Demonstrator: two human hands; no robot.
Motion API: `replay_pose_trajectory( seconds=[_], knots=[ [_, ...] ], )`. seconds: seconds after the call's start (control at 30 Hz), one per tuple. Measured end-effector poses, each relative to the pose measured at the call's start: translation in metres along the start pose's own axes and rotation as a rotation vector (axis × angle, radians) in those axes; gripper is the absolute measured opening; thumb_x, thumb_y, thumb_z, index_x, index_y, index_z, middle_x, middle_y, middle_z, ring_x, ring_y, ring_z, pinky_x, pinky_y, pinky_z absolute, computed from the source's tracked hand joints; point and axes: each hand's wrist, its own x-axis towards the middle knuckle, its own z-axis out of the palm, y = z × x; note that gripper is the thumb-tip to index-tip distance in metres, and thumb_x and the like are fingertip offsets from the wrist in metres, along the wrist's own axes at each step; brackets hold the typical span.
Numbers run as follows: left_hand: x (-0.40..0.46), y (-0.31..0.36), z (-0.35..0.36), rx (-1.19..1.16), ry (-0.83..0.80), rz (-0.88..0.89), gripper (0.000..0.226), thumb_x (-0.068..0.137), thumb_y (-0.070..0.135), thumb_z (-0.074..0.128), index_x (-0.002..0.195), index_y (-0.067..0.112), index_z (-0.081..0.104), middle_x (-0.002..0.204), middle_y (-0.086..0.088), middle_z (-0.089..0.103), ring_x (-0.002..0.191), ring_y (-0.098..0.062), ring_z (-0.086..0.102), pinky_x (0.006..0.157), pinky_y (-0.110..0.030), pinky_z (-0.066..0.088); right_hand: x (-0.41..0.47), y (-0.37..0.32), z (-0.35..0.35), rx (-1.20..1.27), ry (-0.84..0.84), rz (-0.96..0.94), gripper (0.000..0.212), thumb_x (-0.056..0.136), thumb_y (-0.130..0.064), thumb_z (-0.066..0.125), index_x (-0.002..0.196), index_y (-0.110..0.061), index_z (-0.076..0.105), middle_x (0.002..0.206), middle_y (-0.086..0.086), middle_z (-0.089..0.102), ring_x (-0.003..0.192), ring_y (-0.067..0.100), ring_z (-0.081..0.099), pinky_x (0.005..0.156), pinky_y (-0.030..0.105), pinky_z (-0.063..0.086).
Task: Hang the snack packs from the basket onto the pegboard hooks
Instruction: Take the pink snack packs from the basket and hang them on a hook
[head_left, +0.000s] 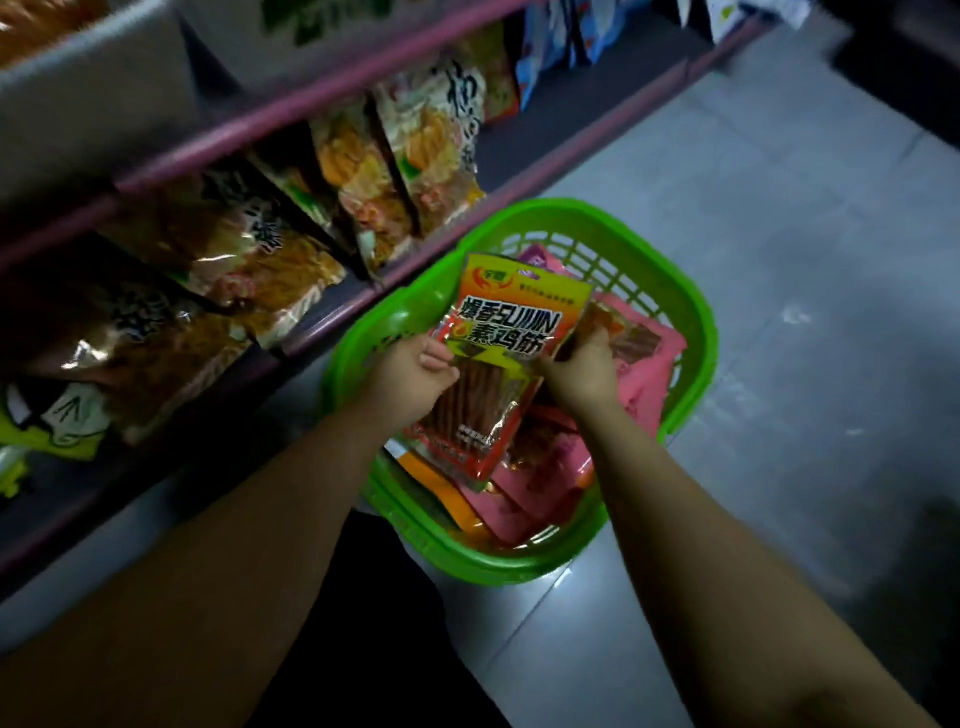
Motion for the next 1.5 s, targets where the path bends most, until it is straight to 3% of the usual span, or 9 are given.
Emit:
replay_pose_trajectory(
  seconds=[0.17,0.33,0.43,0.6,0.73,0.83,1.03,1.33,1.5],
  knots=[
    [0.012,0.002,-0.002,-0.077,0.107,0.016,0.029,0.084,0.001,0.065,0.111,-0.005,0.056,0.089,-0.006,0.058,0.084,-0.018,0.055,0.064,-0.006,0.043,-0.011,-0.006,0.024,0.299,-0.112,0.01,0.02,0.088,-0.017,0.064,0.105,-0.007,0.063,0.104,0.012,0.069,0.096,0.027,0.064,0.088,0.036,0.05],
    [0.019,0.006,-0.017,-0.117,0.122,-0.092,0.065,0.081,0.033,0.071,0.135,0.013,0.039,0.117,0.002,0.045,0.108,-0.017,0.049,0.092,-0.036,0.043,-0.026,-0.006,-0.006,1.07,-0.386,-0.032,0.02,0.095,-0.007,0.052,0.08,-0.016,0.062,0.066,-0.003,0.069,0.059,0.01,0.065,0.061,0.026,0.053],
    [0.016,0.01,-0.018,-0.248,-0.056,-0.106,0.019,0.083,0.037,0.067,0.098,0.024,0.068,0.091,0.008,0.07,0.079,-0.012,0.068,0.069,-0.026,0.052,-0.023,-0.009,-0.019,1.213,-0.518,-0.054,0.016,0.097,-0.007,0.046,0.091,-0.012,0.06,0.081,0.003,0.073,0.074,0.015,0.07,0.07,0.03,0.058],
    [0.012,0.015,-0.019,-0.361,0.034,0.006,0.009,0.08,0.024,0.072,0.071,0.024,0.073,0.063,0.005,0.071,0.054,-0.01,0.067,0.049,-0.022,0.051,0.008,-0.008,-0.017,0.621,-0.245,-0.204,0.021,0.098,-0.023,0.05,0.094,-0.007,0.062,0.08,0.002,0.063,0.069,0.009,0.056,0.069,0.032,0.049],
    [0.016,0.016,-0.029,-0.362,0.371,-0.027,0.01,0.079,0.014,0.073,0.087,0.011,0.067,0.074,-0.005,0.068,0.066,-0.021,0.064,0.073,-0.038,0.054,0.044,0.01,-0.022,-0.348,-0.142,-0.3,0.048,0.096,-0.038,0.048,0.134,-0.009,0.049,0.14,0.017,0.048,0.129,0.03,0.045,0.107,0.041,0.034],
    [0.016,0.017,-0.04,-0.383,0.533,-0.052,0.026,0.081,0.015,0.071,0.104,0.004,0.063,0.08,-0.004,0.063,0.066,-0.016,0.064,0.065,-0.03,0.055,0.033,0.02,-0.008,-0.659,-0.168,-0.248,0.057,0.095,-0.051,0.04,0.142,-0.019,0.039,0.154,0.009,0.03,0.142,0.028,0.025,0.114,0.048,0.019],
    [0.019,0.013,-0.058,-0.432,0.709,-0.06,0.04,0.08,0.016,0.072,0.117,0.006,0.061,0.099,-0.003,0.06,0.096,-0.024,0.062,0.089,-0.038,0.05,-0.004,0.023,0.012,-0.629,0.094,-0.448,0.039,0.091,-0.05,0.049,0.093,-0.016,0.068,0.106,0.007,0.064,0.109,0.029,0.052,0.093,0.04,0.033],
    [0.019,0.008,-0.057,-0.47,0.614,-0.09,0.013,0.075,0.023,0.075,0.072,0.025,0.062,0.081,0.004,0.068,0.088,-0.03,0.067,0.086,-0.054,0.052,0.03,0.002,0.0,-0.345,-0.04,0.019,0.12,0.052,-0.053,0.087,0.145,-0.012,0.022,0.14,0.018,0.04,0.131,0.035,0.039,0.107,0.043,0.034],
    [0.013,0.014,-0.05,-0.49,0.608,-0.007,0.02,0.077,0.016,0.074,0.068,0.027,0.06,0.072,0.013,0.063,0.078,-0.021,0.066,0.073,-0.033,0.053,0.036,-0.005,0.0,0.225,0.086,0.024,0.069,0.063,-0.018,0.087,0.121,-0.011,0.051,0.121,0.012,0.062,0.11,0.029,0.06,0.096,0.038,0.048]
  ],
)
